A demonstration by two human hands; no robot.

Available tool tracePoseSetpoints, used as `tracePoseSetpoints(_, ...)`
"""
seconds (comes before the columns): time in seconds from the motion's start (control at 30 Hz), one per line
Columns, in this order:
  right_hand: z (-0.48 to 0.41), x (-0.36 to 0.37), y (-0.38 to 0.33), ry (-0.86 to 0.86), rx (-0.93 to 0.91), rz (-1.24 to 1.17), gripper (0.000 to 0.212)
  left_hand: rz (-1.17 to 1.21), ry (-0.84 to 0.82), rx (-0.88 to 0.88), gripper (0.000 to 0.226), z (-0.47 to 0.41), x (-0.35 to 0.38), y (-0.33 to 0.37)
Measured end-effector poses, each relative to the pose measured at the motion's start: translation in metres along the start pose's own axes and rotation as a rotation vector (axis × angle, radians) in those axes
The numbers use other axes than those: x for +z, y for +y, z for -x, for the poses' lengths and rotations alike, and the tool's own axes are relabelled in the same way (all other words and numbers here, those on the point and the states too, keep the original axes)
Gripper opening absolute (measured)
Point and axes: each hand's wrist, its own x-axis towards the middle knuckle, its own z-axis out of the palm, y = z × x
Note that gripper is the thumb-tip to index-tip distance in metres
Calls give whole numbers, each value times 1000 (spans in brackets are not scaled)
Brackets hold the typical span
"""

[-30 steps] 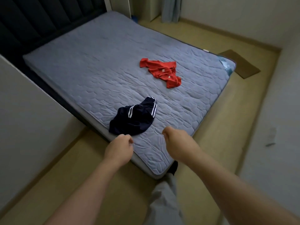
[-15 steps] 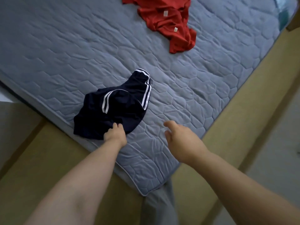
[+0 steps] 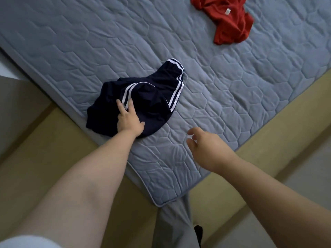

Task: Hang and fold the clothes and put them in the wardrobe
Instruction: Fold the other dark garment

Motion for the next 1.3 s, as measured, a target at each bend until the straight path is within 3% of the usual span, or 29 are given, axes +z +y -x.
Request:
tracePoseSetpoints(0.07,-5,1,1,0,-3,12,43,137,-95,-39,127,-15,0,7)
tracePoseSetpoints(0.13,-7,3,4,9,4,7,43,262,-134,-92,126,-25,6,13)
tracePoseSetpoints(0.27,-1,10,10,-3,33,-10,43,132,-80,-180,59,-22,11,19)
tracePoseSetpoints(0.33,11,10,8,-44,44,2,43,55,-170,-109,35,2,7,24)
tracePoseSetpoints(0.43,41,1,-3,-96,53,12,44,115,-196,95,24,58,-20,40)
tracePoseSetpoints(0.57,96,-26,-22,-74,41,-17,51,532,-140,310,29,144,-93,65)
tracePoseSetpoints(0.73,179,-87,-39,42,-25,-329,86,917,-85,542,20,243,-208,128)
tracePoseSetpoints(0.83,229,-125,-45,235,-80,-479,95,1095,-46,753,31,306,-274,174)
tracePoseSetpoints(0.93,275,-162,-39,573,-69,-469,67,1046,-23,977,57,371,-327,212)
tracePoseSetpoints(1.1,370,-241,-15,967,-86,-454,33,809,-10,1144,84,478,-407,257)
tracePoseSetpoints(1.17,413,-273,-5,1119,-124,-464,27,721,69,1198,70,519,-438,275)
tracePoseSetpoints(1.3,501,-334,5,1385,-211,-311,23,844,144,1207,15,594,-492,315)
